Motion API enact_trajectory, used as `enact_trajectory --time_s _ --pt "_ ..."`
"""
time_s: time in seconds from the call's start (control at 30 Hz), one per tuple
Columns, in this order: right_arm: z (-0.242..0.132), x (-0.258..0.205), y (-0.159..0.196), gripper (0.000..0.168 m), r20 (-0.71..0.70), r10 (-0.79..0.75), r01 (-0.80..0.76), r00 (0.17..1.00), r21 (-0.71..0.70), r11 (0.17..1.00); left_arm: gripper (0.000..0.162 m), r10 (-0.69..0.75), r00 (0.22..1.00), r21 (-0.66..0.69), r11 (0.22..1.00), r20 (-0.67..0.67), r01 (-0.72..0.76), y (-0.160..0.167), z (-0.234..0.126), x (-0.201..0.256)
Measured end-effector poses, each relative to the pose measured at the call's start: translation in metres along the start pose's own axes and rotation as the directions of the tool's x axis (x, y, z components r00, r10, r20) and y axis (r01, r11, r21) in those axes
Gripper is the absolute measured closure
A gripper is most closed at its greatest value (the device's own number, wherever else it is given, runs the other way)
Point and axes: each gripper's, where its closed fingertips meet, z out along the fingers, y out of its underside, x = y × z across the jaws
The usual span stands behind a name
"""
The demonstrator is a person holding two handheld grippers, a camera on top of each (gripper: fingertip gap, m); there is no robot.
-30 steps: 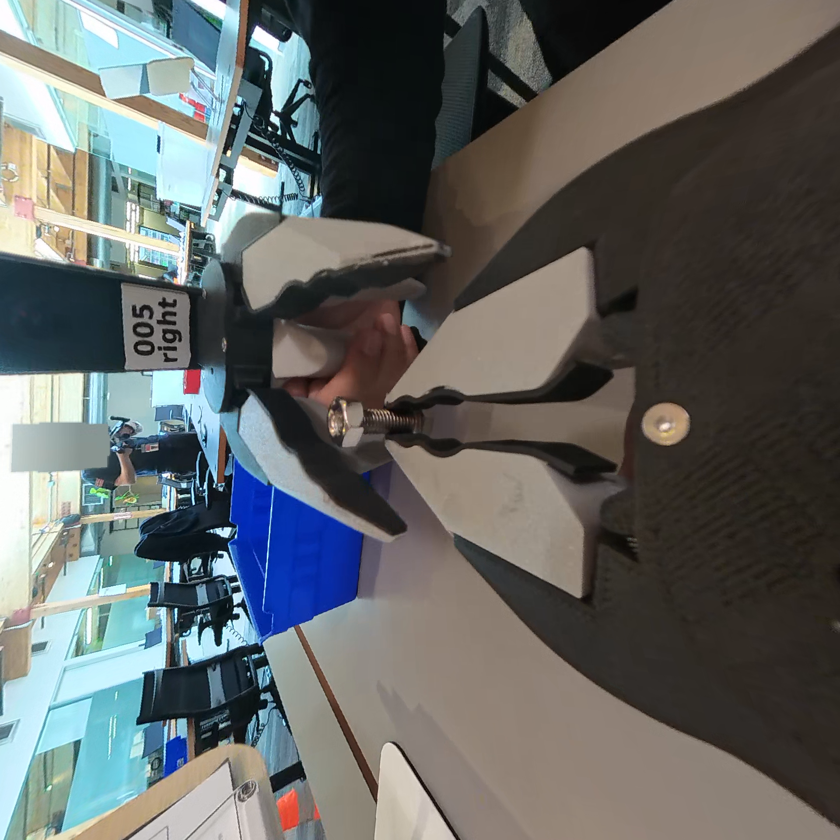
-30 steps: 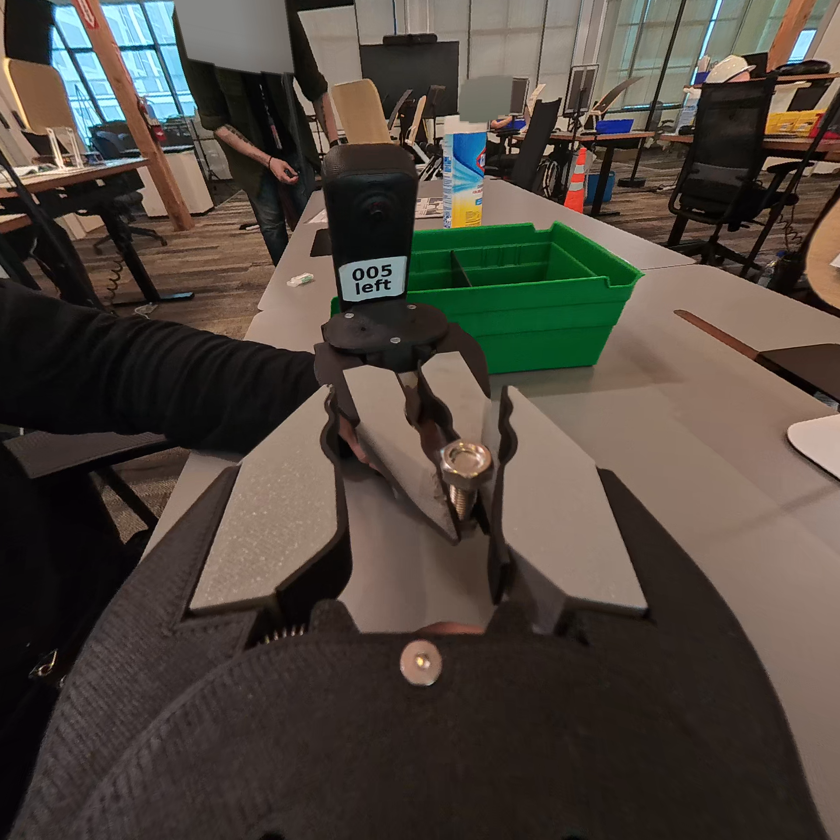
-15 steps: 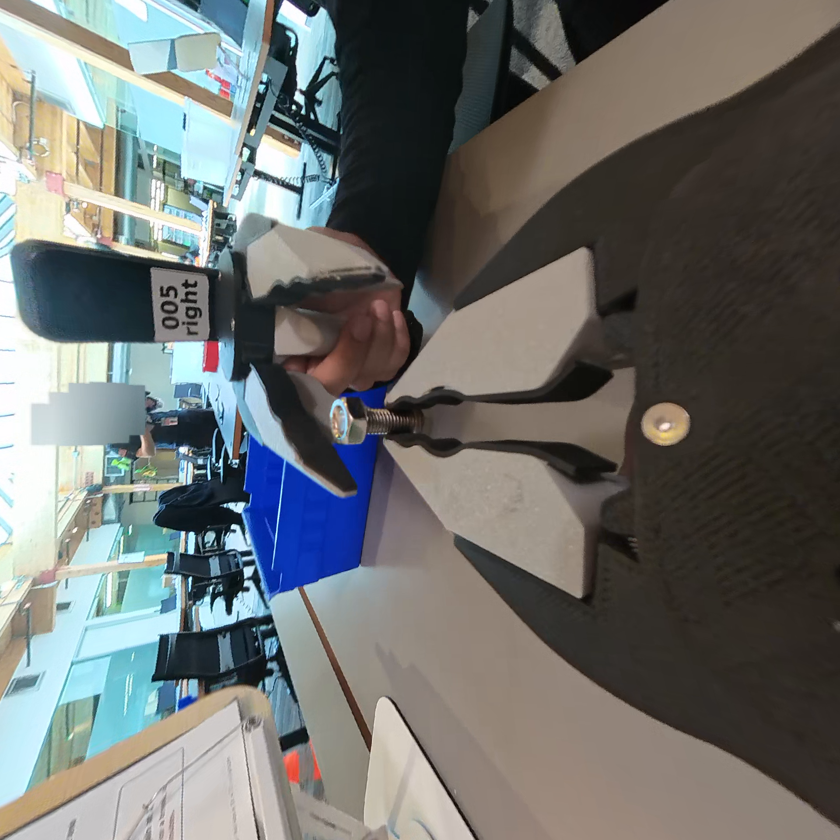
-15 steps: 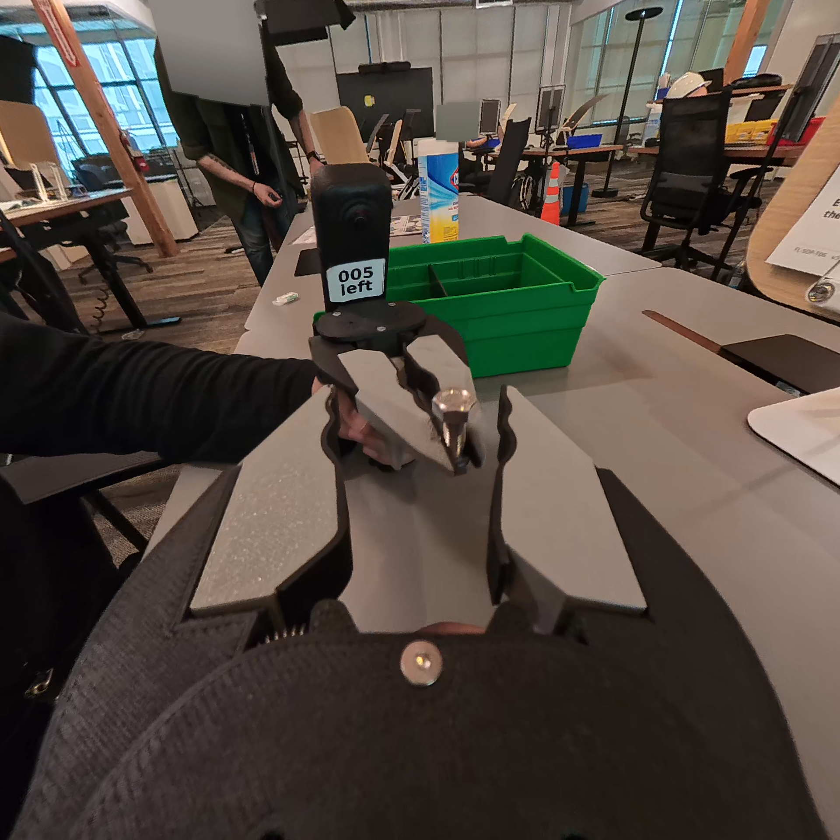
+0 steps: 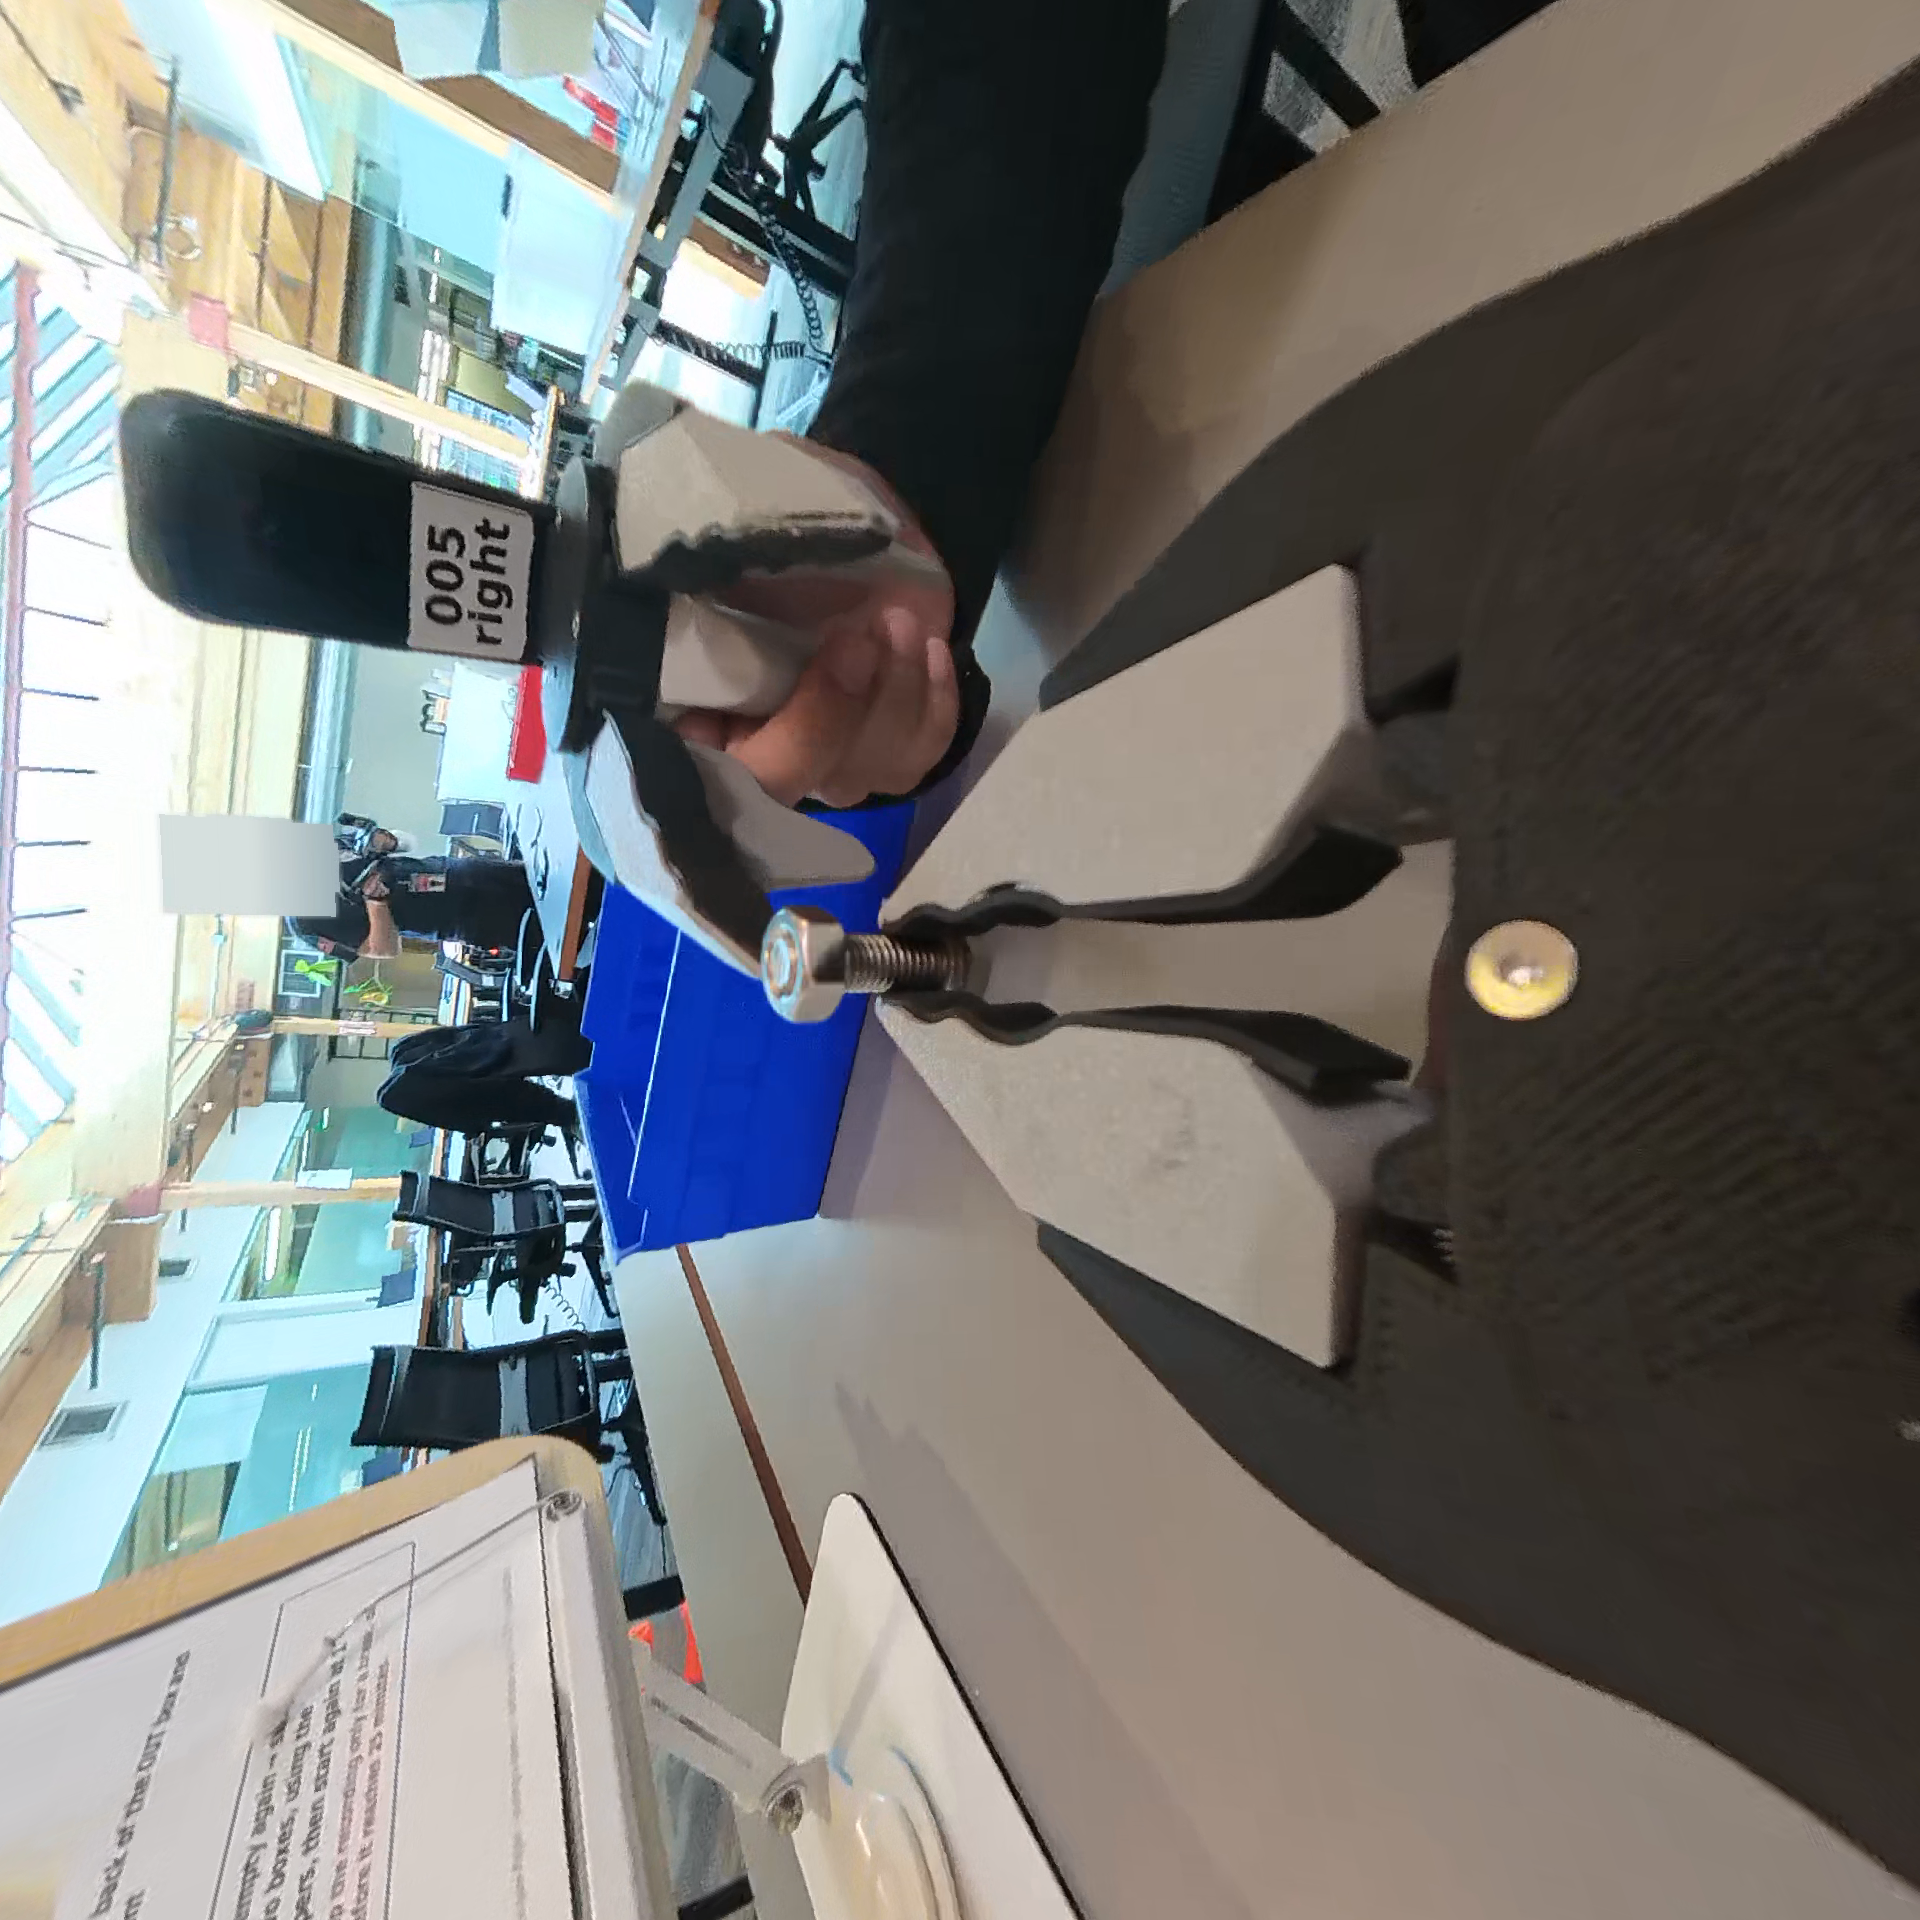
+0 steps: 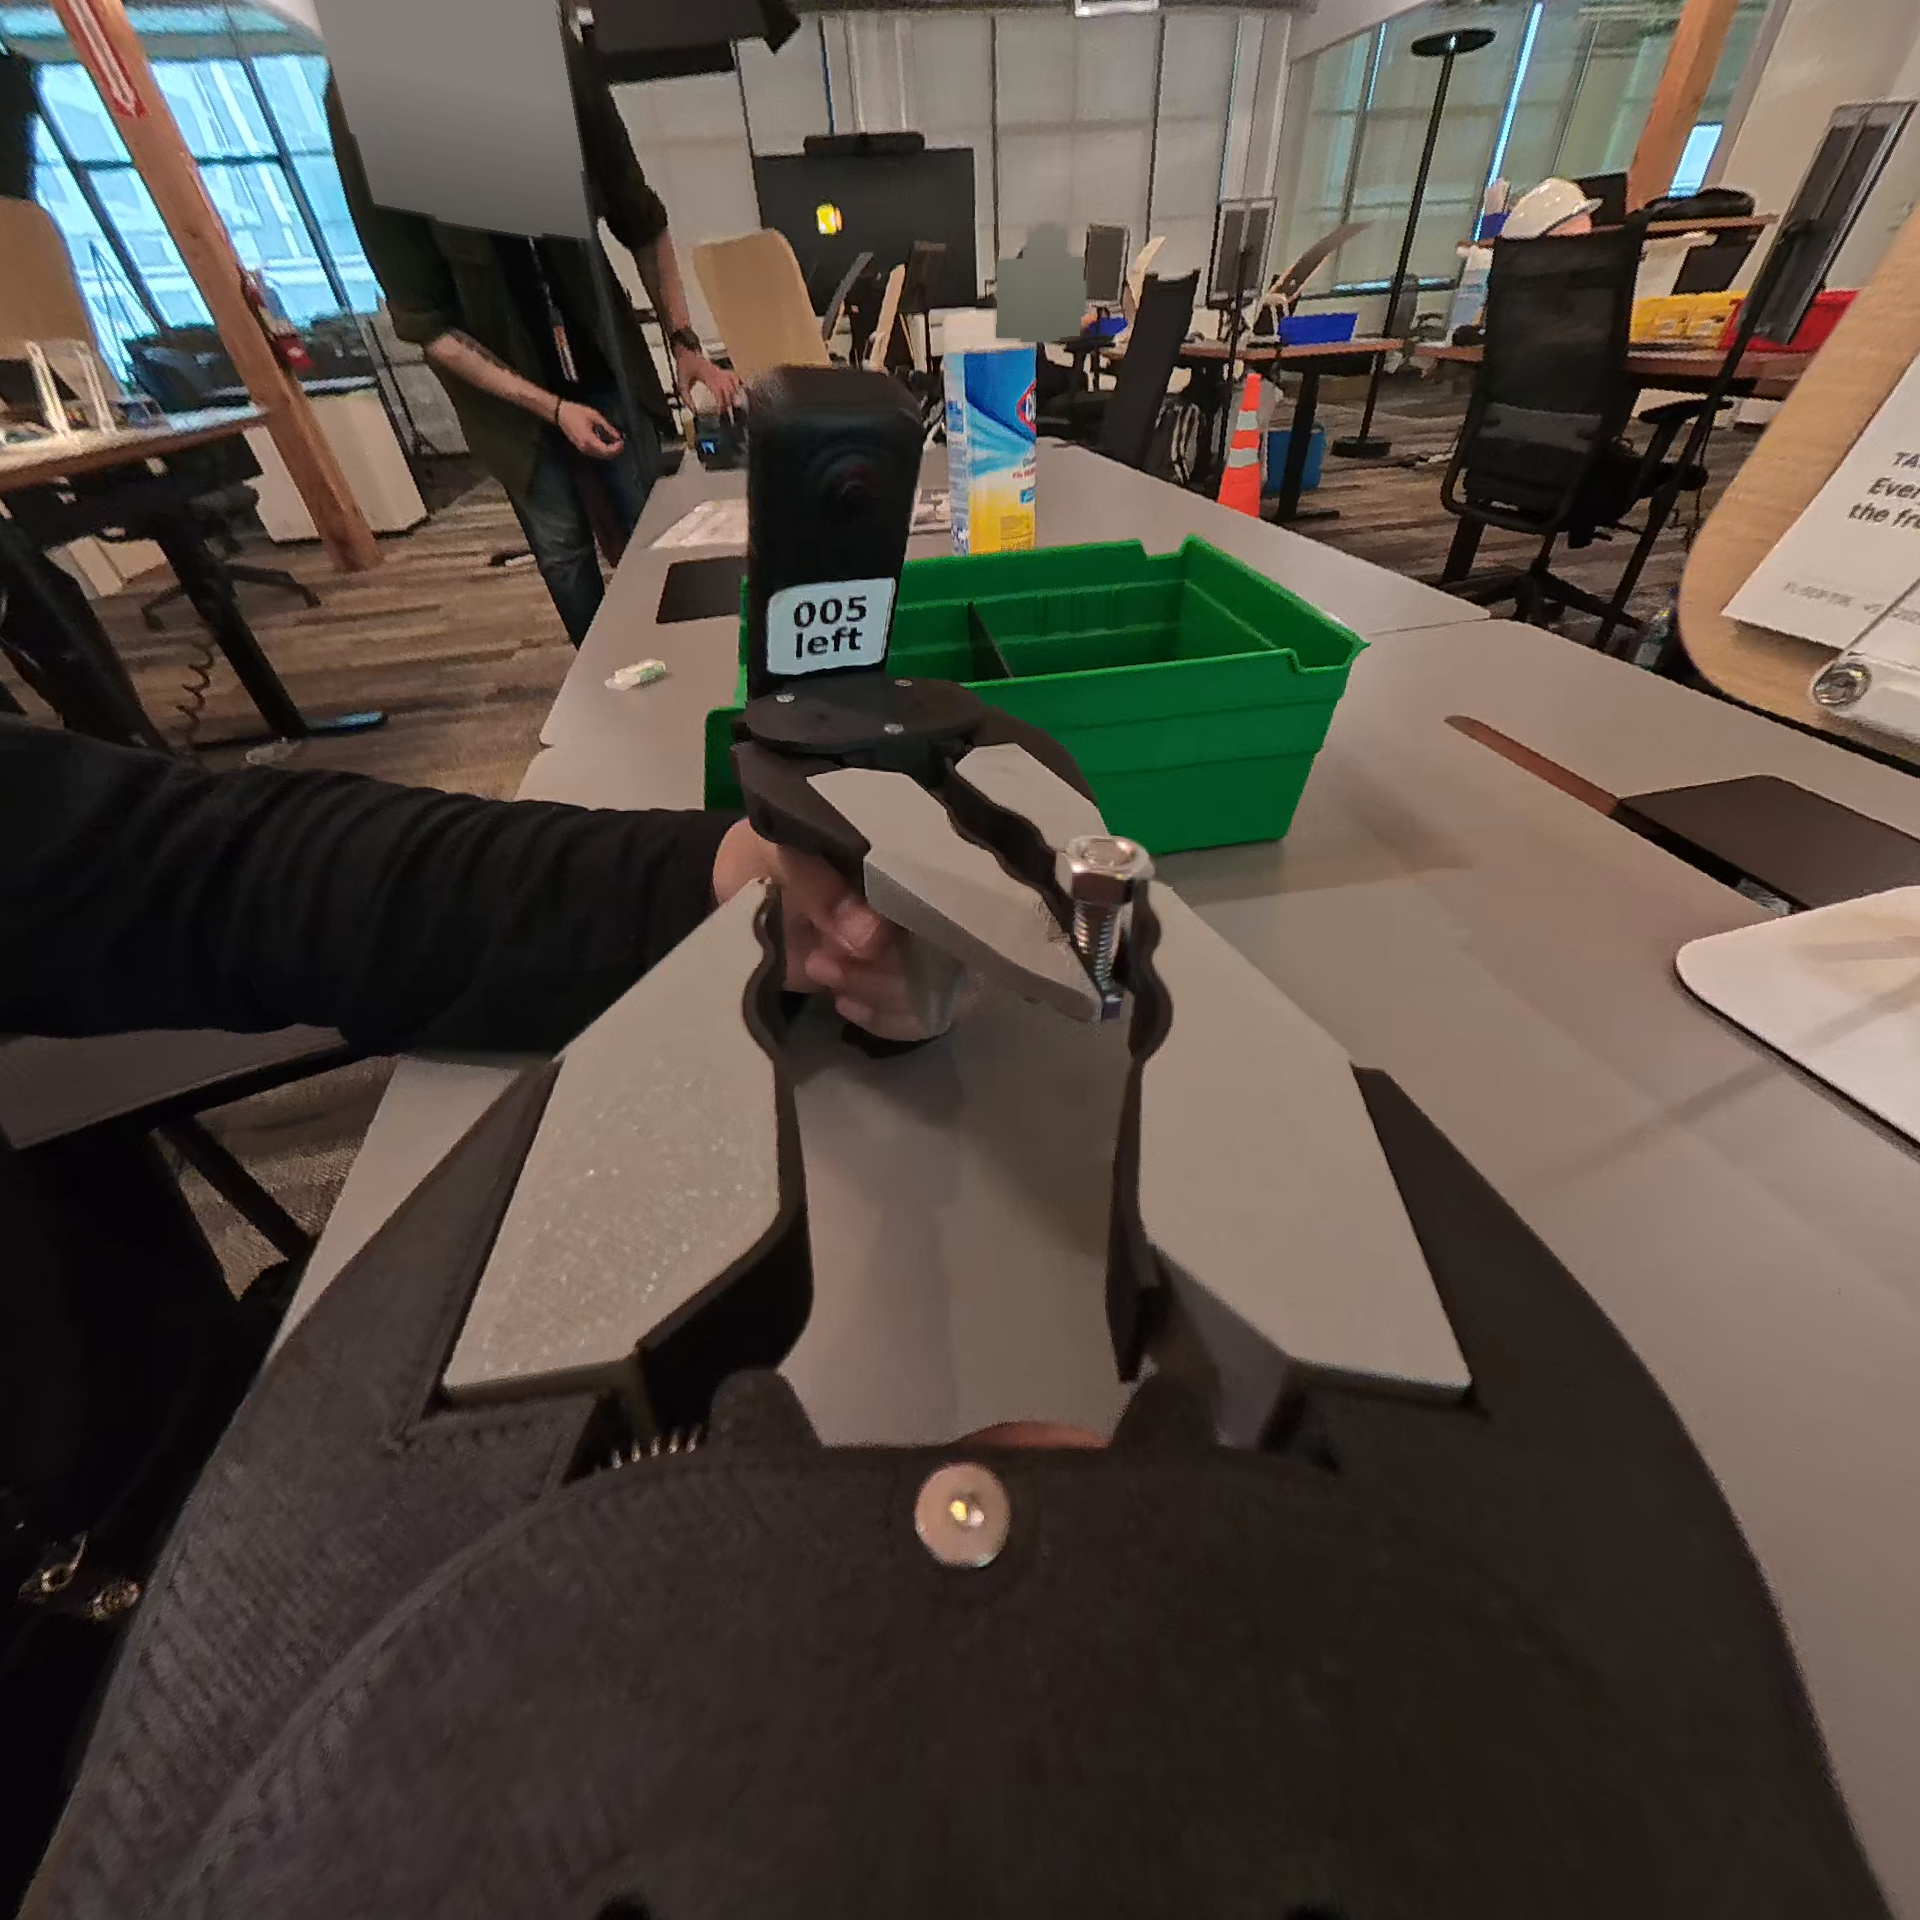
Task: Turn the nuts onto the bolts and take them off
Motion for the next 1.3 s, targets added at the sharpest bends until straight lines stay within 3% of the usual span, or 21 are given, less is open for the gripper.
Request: enact_trajectory --time_s 0.3,0.4,0.53,0.6,0.67,0.97,1.13,1.2,1.3 --pt "0.009 -0.001 0.006 0.101 0.015 0.049 -0.049 0.999 -0.016 0.999 0.155 0.063 0.987 -0.031 0.997 -0.145 -0.068 0.009 0.015 0.040" --pt "0.012 -0.011 0.009 0.107 0.045 0.004 -0.002 0.999 -0.046 0.999 0.155 0.075 0.991 -0.044 0.996 -0.109 -0.080 0.010 0.015 0.034" --pt "0.008 -0.002 0.008 0.094 -0.026 -0.038 0.036 0.999 -0.059 0.998 0.155 0.027 1.000 -0.018 0.999 0.002 -0.027 0.003 0.003 0.002" --pt "0.003 0.000 0.004 0.105 -0.024 -0.031 0.030 0.999 -0.037 0.999 0.155 -0.042 0.999 0.012 0.999 0.021 0.042 -0.001 -0.003 -0.009" --pt "0.000 0.000 -0.002 0.106 -0.012 -0.001 0.001 1.000 0.001 1.000 0.156 -0.069 0.998 0.042 0.997 0.010 0.069 -0.004 -0.005 -0.010" --pt "0.011 -0.004 0.007 0.101 0.012 0.026 -0.025 1.000 -0.025 0.999 0.156 0.030 0.996 -0.055 0.998 -0.088 -0.035 0.013 0.018 0.030" --pt "0.008 0.003 0.005 0.090 -0.039 0.003 -0.005 0.999 -0.029 1.000 0.155 -0.003 0.999 -0.023 1.000 0.054 0.004 0.005 0.003 -0.008" --pt "0.000 0.002 -0.001 0.112 -0.005 0.033 -0.033 0.999 0.006 0.999 0.156 -0.080 0.992 0.009 0.997 0.095 0.080 0.002 -0.006 -0.025" --pt "-0.005 0.012 -0.008 0.105 -0.039 0.069 -0.067 0.997 0.051 0.996 0.156 -0.077 0.994 0.037 0.997 0.077 0.075 -0.002 -0.007 -0.023"
